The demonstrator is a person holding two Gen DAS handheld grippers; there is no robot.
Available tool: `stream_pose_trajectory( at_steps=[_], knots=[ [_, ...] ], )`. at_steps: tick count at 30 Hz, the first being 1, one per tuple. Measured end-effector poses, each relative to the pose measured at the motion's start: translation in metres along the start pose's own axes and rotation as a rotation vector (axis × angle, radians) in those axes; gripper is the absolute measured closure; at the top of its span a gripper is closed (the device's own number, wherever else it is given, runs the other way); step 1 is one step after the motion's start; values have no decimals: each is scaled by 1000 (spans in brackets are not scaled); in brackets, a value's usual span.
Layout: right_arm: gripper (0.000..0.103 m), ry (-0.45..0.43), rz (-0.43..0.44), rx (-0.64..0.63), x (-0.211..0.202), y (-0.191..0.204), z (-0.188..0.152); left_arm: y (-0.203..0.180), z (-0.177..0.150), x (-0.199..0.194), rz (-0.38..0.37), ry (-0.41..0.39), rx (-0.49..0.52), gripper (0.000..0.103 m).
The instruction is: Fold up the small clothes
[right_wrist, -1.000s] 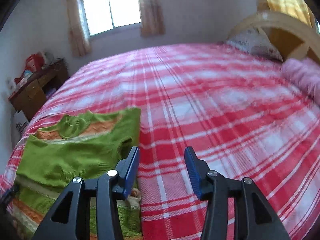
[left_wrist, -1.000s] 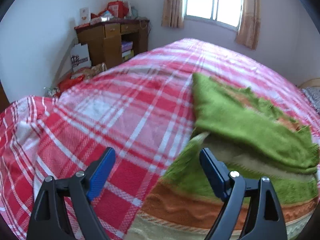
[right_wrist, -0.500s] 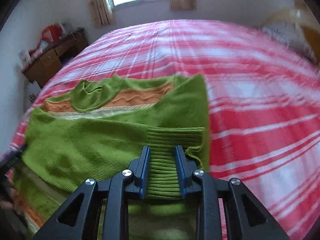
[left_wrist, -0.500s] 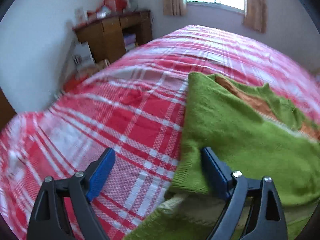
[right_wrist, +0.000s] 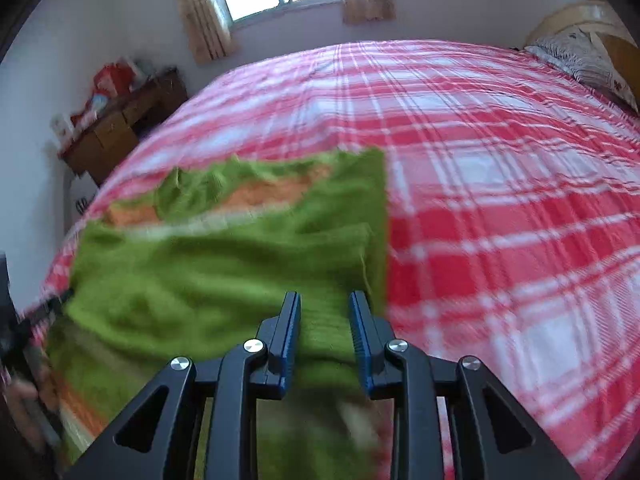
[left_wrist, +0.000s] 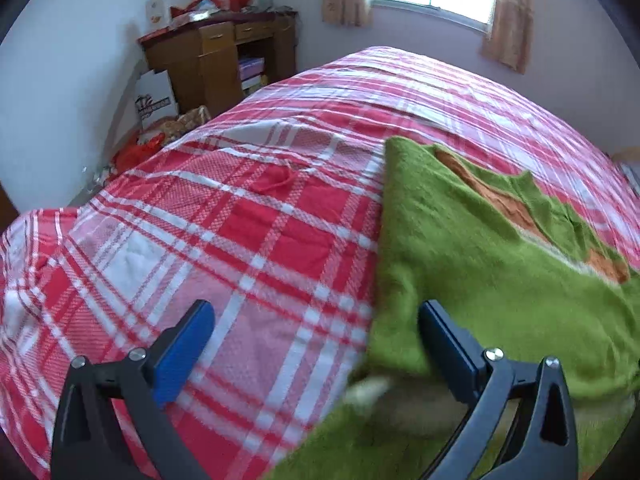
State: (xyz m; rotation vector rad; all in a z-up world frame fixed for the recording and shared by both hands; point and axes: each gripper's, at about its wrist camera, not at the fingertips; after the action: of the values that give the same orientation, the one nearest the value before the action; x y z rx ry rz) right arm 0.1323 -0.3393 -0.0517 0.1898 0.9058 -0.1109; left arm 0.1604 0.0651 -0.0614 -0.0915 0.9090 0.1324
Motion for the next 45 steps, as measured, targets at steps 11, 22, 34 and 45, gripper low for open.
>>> stream_pose_trajectory(
  at_steps=[11, 22, 34, 45],
  knots=[
    [46, -56, 133, 131, -122, -58, -134, 41, -84, -96, -162, -122, 180, 0],
    [46, 113, 235, 90, -134, -44, -219, 62, -133, -123, -180, -118, 268, 0],
    [70, 288, 311, -57, -135, 5, -262, 91, -138, -147, -217, -171, 230, 0],
    [90, 311, 476, 94, -133, -3, -254, 118, -126, -146, -199, -196, 183, 0]
  ],
)
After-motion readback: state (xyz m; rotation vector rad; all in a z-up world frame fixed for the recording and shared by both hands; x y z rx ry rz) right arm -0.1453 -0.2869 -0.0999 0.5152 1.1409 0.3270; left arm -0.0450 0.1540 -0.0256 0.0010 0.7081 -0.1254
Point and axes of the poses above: each gripper's, at about its wrist camera, not at the fingertips, and x roughly the way its jaws point, y to its left, z to its top, and after that the axes turned 3 degrees about y, right-handed
